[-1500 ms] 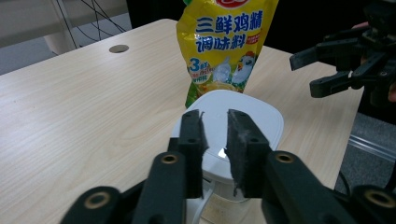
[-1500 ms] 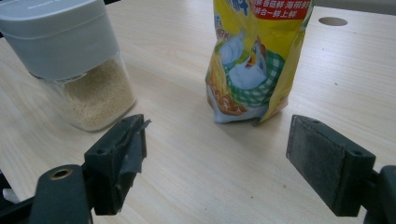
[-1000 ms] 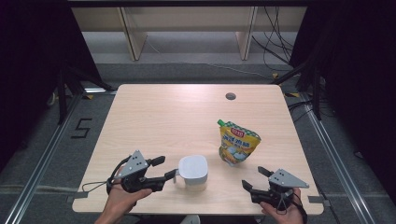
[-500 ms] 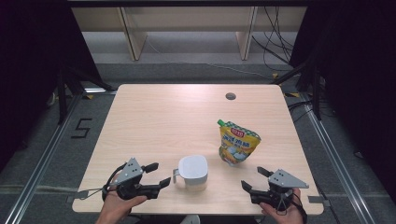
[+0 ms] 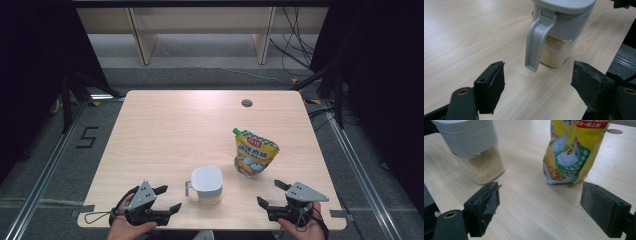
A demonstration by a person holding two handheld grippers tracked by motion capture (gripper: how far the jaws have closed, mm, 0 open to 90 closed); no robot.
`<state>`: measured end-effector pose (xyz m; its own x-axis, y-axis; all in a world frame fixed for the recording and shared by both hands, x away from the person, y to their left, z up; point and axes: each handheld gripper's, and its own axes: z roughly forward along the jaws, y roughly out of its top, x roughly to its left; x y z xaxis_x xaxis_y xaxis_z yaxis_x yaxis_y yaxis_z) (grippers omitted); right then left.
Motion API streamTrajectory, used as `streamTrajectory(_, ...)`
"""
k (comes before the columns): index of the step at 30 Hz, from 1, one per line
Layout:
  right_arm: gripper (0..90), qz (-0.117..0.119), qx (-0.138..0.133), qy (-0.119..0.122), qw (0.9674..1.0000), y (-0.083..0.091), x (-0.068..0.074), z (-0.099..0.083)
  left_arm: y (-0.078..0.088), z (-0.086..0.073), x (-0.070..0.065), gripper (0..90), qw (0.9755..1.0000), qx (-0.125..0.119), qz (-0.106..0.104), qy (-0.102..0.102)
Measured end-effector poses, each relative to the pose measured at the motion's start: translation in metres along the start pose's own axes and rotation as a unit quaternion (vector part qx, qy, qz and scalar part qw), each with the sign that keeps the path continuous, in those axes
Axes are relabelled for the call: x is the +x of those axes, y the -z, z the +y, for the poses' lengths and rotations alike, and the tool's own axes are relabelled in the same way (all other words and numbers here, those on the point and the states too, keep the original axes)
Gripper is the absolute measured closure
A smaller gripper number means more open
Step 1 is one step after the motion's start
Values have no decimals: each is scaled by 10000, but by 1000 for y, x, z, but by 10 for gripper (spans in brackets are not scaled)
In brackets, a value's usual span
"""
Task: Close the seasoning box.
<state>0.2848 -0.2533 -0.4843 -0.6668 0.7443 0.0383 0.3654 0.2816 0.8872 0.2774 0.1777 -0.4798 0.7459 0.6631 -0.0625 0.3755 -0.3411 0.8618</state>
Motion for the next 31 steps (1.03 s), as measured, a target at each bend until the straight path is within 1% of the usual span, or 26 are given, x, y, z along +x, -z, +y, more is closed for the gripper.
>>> streamTrajectory(1, 167, 58, 5, -87, 9999, -1, 2, 0, 0, -2, 0, 259, 10000, 24, -24, 22)
streamTrajectory(2, 166, 23, -17, -33, 10000, -1, 1, 0, 0, -4, 0, 258, 10000, 22, -48, 74)
streamTrajectory(3, 166, 70, 109, -151, 9998, -1, 4, -1, 2, -5, 2, 257, 10000, 64, -13, -43)
streamTrajectory(4, 166, 33, 185, -124, 9997, -2, 3, -2, 1, -10, 0, 256, 9998, -1, -76, 173)
streamTrajectory(5, 166, 74, 195, 32, 9998, -3, 1, -2, 2, -12, 1, 254, 9998, 79, -93, 123)
streamTrajectory(6, 166, 54, 250, 71, 9996, -3, 1, -2, 2, -15, -1, 253, 9998, 93, -72, 190)
streamTrajectory(7, 166, 142, 257, -43, 9996, -5, 2, -3, 2, -16, -3, 252, 9997, 106, -55, 235)
streamTrajectory(8, 167, 99, 218, 60, 9997, -5, 0, -3, 4, -16, -3, 251, 9997, 132, -50, 204)
streamTrajectory(9, 167, 151, 271, 30, 9995, -5, 1, -3, 5, -17, -3, 250, 9999, 99, -54, 121)
streamTrajectory(10, 167, 144, 297, 4, 9995, -5, 1, -3, 5, -17, -4, 248, 9998, 91, -59, 153)
streamTrajectory(11, 167, 24, 293, 120, 9995, -4, 0, -3, 6, -18, -5, 245, 9997, 102, -54, 216)
streamTrajectory(13, 167, 111, 363, -13, 9993, -5, 1, -4, 5, -17, -5, 244, 9999, 138, -52, 57)
streamTrajectory(14, 167, 83, 376, 38, 9993, -5, 1, -3, 3, -18, -7, 243, 9997, 87, -60, 224)
streamTrajectory(17, 167, 114, 410, 61, 9991, -6, 2, -4, 3, -19, -4, 239, 9999, 147, -31, 53)
streamTrajectory(18, 167, 121, 454, -73, 9989, -5, 4, -4, 3, -19, -5, 238, 9998, 142, -25, 129)
streamTrajectory(20, 167, 105, 463, 22, 9989, -6, 2, -4, 3, -19, -4, 236, 9996, 148, 16, 230)
streamTrajectory(21, 167, 151, 429, 50, 9990, -7, 2, -4, 3, -19, -2, 234, 9998, 152, 13, 87)
streamTrajectory(22, 167, 179, 468, 50, 9987, -7, 1, -4, 3, -20, -3, 233, 9996, 123, 19, 250)
streamTrajectory(23, 167, 191, 472, 50, 9987, -7, 2, -4, 3, -20, -2, 233, 9996, 178, 31, 227)
streamTrajectory(24, 167, 212, 452, 46, 9987, -8, 2, -5, 3, -19, 0, 233, 9998, 157, 45, 92)
streamTrajectory(25, 167, 212, 462, 50, 9987, -8, 1, -5, 2, -19, -1, 232, 9998, 117, 39, 184)
streamTrajectory(26, 167, 215, 464, 36, 9987, -8, 2, -5, 4, -19, 2, 233, 9997, 213, 90, -24)
streamTrajectory(27, 167, 155, 463, 62, 9988, -8, 2, -5, 3, -20, 0, 232, 9996, 180, 82, 197)
streamTrajectory(28, 167, 132, 445, 89, 9989, -8, 1, -5, 3, -20, 0, 232, 9996, 172, 85, 190)
streamTrajectory(29, 167, 104, 489, 95, 9987, -7, 1, -5, 3, -19, 2, 232, 9997, 190, 104, 64)
streamTrajectory(31, 167, 197, 514, 105, 9984, -8, 1, -5, 3, -21, 2, 247, 9996, 183, 34, 199)
